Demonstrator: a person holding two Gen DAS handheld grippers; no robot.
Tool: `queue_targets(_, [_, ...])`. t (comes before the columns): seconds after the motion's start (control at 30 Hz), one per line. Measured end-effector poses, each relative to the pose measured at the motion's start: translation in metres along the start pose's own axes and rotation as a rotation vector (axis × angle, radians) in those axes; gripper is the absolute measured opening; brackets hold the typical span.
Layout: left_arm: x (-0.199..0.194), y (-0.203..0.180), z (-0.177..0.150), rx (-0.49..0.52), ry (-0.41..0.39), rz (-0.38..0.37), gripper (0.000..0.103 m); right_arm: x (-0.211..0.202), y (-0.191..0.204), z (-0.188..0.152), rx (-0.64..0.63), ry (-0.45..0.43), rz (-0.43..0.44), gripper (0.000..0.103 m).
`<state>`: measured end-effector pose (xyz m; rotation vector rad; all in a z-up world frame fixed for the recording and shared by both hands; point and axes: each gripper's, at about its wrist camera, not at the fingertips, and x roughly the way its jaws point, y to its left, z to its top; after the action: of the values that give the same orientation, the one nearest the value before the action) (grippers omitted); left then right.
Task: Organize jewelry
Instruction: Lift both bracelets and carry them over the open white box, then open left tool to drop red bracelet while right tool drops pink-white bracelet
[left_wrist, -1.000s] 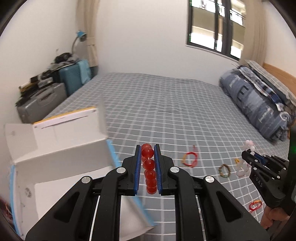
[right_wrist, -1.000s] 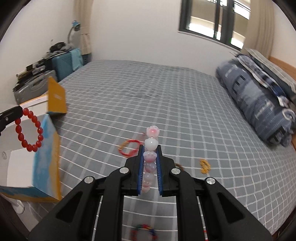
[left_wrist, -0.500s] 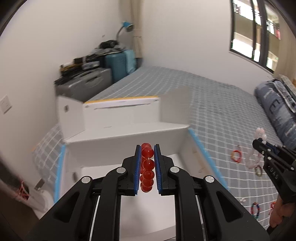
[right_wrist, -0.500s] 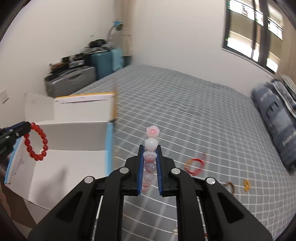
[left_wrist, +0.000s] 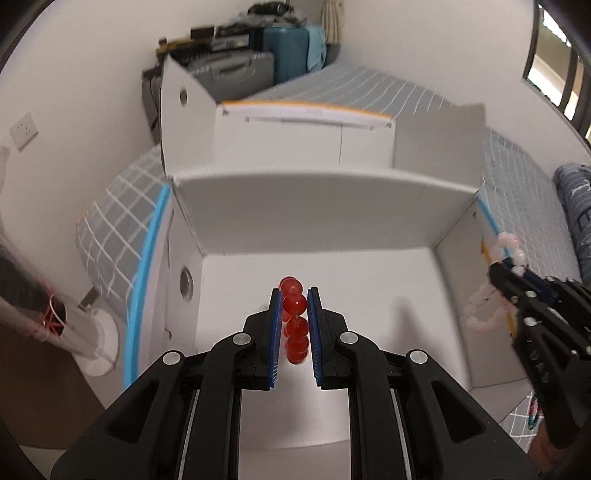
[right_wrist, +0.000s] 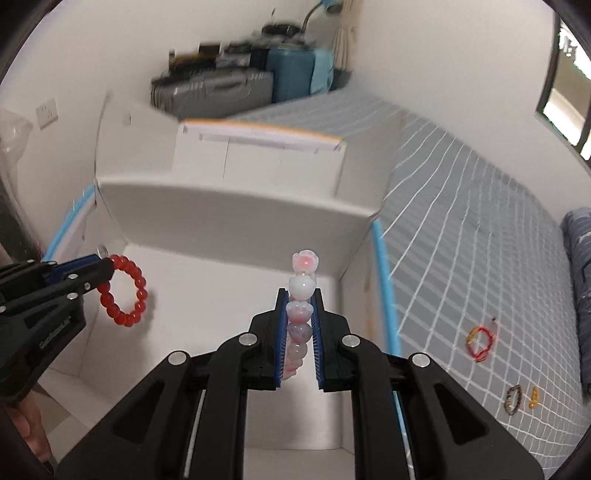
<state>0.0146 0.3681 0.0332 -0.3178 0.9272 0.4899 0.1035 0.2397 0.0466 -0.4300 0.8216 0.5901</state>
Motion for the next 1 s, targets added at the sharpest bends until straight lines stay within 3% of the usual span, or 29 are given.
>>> queue_targets(0.23, [0.02,0.003,0.0,-0.01,0.086,0.019,0.013,0.038,0.012,-0.012,-0.066,0.152,-0.041,0.011])
queue_targets(0.4, [0.028,-0.004,0.0,0.013,0.111,0.038,0.014,0.053,0.008,-0.023,-0.02,0.253,-0.001,0.011])
queue_targets(0.73, [0.038,0.004,-0.004,-0.002,0.151,0.086,0.017,0.064,0.008,-0.018,0.007,0.321,0.008,0.012])
queue_targets(0.8, [0.038,0.005,-0.005,0.0,0.151,0.097,0.035,0.063,0.009,-0.016,0.001,0.315,-0.003,0.012])
queue_targets(0.83, [0.036,0.006,-0.005,-0.001,0.147,0.103,0.049,0.063,0.009,-0.015,0.005,0.318,-0.002,0.015])
queue_targets(0.87, [0.033,0.007,-0.005,-0.004,0.135,0.111,0.055,0.063,0.01,-0.014,0.004,0.32,0.001,0.02])
queue_targets(0.93, [0.026,0.008,-0.003,-0.004,0.113,0.123,0.064,0.058,0.013,-0.012,-0.008,0.299,0.003,0.045])
queue_targets(1.0, [0.019,0.01,-0.002,-0.009,0.096,0.117,0.075,0.052,0.015,-0.01,-0.012,0.277,-0.006,0.056])
